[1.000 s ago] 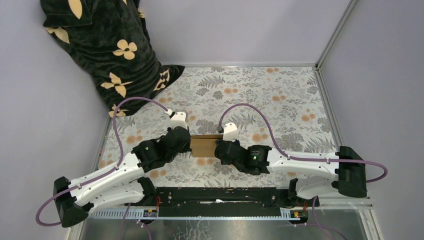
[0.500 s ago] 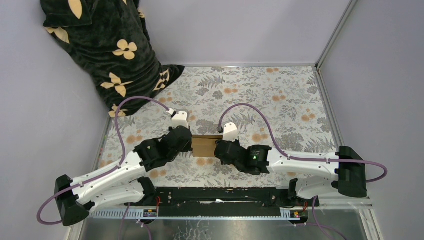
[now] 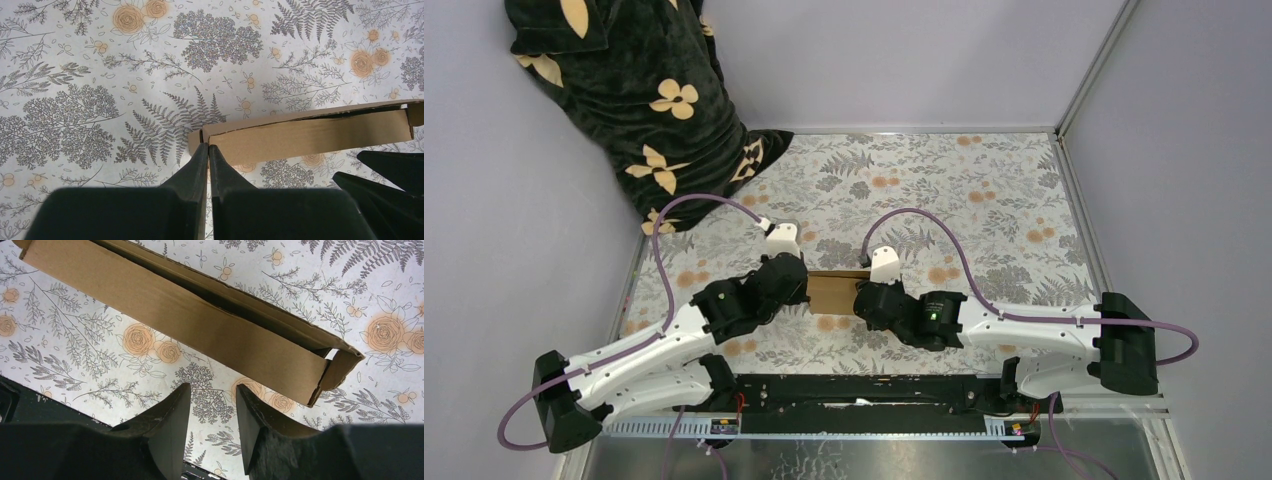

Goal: Fold the paper box

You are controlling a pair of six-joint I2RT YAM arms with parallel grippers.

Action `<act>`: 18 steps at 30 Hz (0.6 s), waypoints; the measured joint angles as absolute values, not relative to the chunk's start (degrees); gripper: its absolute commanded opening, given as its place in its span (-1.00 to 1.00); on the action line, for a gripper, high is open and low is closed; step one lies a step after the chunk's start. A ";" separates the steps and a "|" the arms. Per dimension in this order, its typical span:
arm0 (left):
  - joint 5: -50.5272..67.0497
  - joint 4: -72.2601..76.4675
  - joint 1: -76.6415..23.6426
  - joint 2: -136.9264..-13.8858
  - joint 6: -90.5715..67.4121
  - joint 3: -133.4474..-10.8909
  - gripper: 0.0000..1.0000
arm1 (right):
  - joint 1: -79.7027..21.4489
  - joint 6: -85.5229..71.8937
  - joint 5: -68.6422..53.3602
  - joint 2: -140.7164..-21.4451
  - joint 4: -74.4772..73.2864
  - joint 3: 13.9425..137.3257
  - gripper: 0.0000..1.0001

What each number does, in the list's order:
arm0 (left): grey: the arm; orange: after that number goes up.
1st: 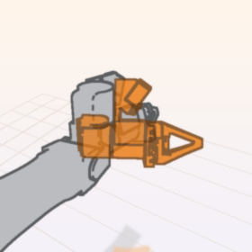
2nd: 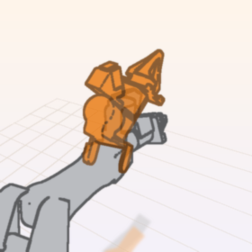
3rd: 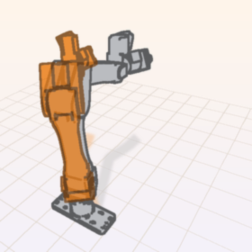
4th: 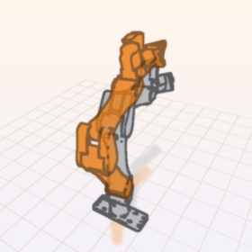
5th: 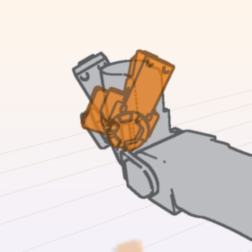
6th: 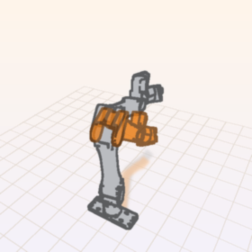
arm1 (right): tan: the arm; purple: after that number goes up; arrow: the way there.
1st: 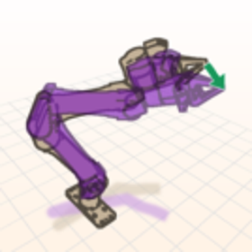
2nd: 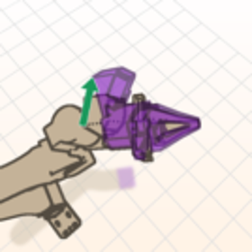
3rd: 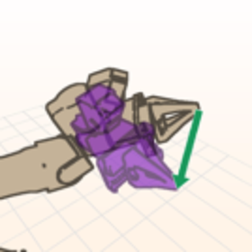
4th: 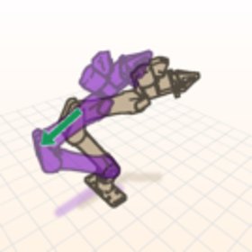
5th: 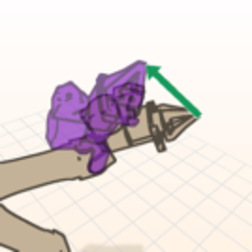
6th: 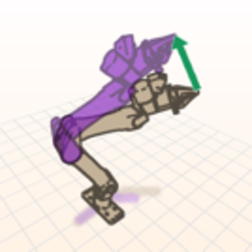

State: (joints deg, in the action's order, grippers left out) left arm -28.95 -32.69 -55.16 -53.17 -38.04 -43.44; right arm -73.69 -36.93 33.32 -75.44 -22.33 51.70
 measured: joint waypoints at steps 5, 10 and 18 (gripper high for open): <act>-28.95 -32.14 -55.51 -52.40 -38.74 -42.26 -0.86 | -73.69 -36.95 33.28 -75.35 -22.11 51.20 -0.08; -28.97 -31.59 -55.86 -52.05 -39.16 -41.34 -0.86 | -73.69 -36.95 33.19 -75.35 -21.96 51.18 -0.08; -28.97 -30.87 -56.01 -51.33 -39.55 -40.32 -0.86 | -73.69 -36.75 31.31 -73.60 -21.93 51.18 -0.05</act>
